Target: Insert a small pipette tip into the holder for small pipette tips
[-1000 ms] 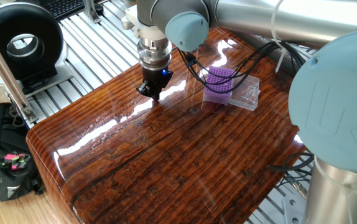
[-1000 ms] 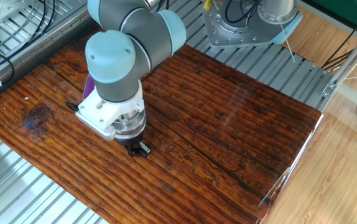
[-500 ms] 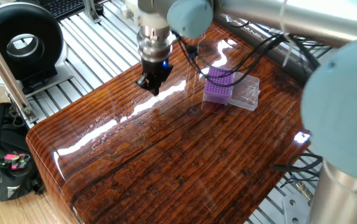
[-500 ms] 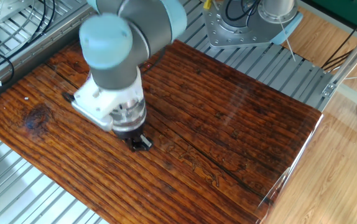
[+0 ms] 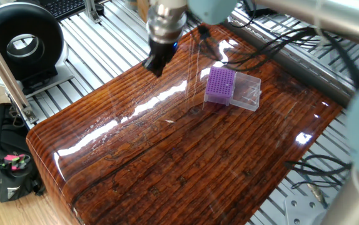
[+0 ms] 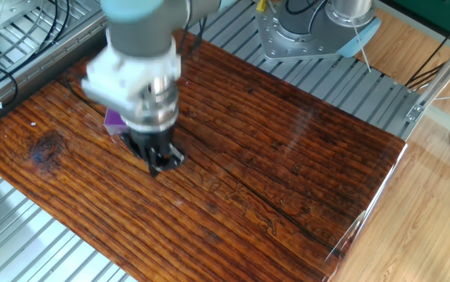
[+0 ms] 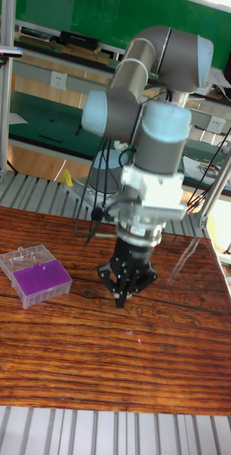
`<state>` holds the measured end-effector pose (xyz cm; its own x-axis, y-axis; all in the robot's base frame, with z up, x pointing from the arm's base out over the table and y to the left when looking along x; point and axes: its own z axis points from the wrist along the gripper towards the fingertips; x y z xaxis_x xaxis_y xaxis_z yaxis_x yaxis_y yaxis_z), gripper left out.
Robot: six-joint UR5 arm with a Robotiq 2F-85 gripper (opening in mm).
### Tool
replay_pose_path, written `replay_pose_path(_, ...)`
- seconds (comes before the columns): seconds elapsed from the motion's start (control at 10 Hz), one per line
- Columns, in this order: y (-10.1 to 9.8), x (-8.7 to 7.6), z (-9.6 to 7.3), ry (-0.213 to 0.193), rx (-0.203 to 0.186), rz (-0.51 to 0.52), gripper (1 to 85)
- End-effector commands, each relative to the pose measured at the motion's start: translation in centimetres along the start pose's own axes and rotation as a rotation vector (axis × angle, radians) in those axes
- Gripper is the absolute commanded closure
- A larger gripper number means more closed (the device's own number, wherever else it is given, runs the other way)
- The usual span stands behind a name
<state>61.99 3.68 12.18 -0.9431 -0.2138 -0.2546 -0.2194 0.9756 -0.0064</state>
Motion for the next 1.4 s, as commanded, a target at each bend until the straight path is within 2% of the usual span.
replay_pose_path(0.0,-2.2,-0.4,-2.6,-0.104,0.008,-0.082,84.7)
replay_pose_path(0.2,-1.6,-0.2,-1.9,-0.072,-0.027,-0.05,84.7)
replay_pose_path(0.5,0.4,-0.6,-0.5,-0.054,-0.043,-0.009,84.7)
replay_pose_path(0.7,1.4,-0.9,-0.1,-0.038,-0.026,-0.026,83.0)
replay_pose_path(0.9,3.6,-2.5,0.8,-0.037,-0.018,-0.007,81.7)
replay_pose_path(1.0,4.6,-3.2,2.1,-0.046,-0.038,0.03,78.0)
replay_pose_path(1.1,6.8,-3.5,3.5,-0.044,-0.121,0.144,75.0)
replay_pose_path(1.2,6.2,-3.0,4.4,-0.022,-0.098,0.239,75.3)
replay_pose_path(1.3,5.2,-2.3,4.8,-0.006,-0.06,0.298,84.7)
